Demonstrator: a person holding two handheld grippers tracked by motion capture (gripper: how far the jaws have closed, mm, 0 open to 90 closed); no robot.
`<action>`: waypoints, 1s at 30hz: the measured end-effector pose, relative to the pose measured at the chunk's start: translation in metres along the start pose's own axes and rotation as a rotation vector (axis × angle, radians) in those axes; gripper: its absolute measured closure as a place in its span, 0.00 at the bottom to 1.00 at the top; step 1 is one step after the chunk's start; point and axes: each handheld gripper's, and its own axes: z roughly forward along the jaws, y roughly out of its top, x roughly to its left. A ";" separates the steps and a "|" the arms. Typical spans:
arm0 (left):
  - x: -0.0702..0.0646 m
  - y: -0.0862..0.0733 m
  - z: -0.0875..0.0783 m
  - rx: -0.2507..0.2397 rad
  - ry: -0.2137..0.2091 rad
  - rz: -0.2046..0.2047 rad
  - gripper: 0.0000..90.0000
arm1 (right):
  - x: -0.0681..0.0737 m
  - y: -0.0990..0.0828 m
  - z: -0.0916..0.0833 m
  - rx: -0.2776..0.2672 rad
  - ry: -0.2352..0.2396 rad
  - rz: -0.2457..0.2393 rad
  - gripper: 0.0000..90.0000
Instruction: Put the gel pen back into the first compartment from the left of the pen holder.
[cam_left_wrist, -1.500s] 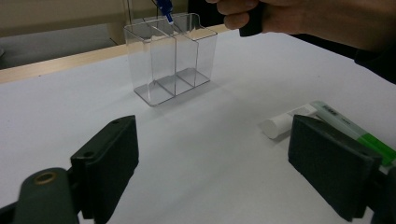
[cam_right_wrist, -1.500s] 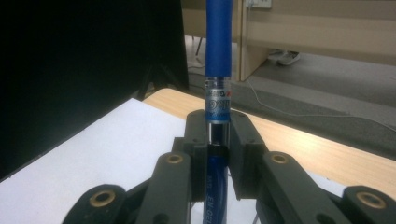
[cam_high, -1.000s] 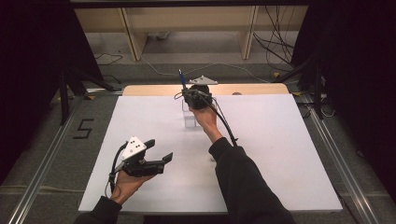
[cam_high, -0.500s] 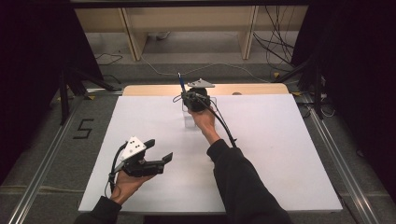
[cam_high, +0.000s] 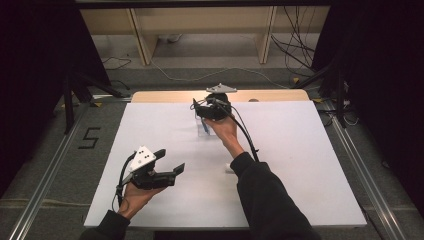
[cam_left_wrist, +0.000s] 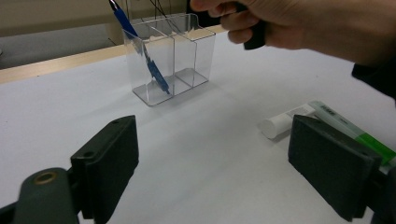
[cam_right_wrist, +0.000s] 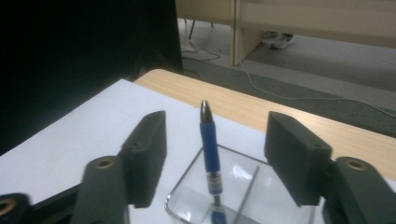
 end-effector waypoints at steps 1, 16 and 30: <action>0.000 0.000 0.000 0.002 0.000 0.000 0.17 | -0.002 0.001 -0.005 -0.001 0.006 0.001 0.39; 0.000 0.000 0.001 0.005 -0.005 -0.001 0.17 | -0.024 0.000 -0.055 0.038 0.097 -0.071 0.28; 0.000 -0.001 0.002 0.005 -0.003 -0.002 0.17 | -0.021 -0.012 -0.084 0.074 0.149 -0.143 0.25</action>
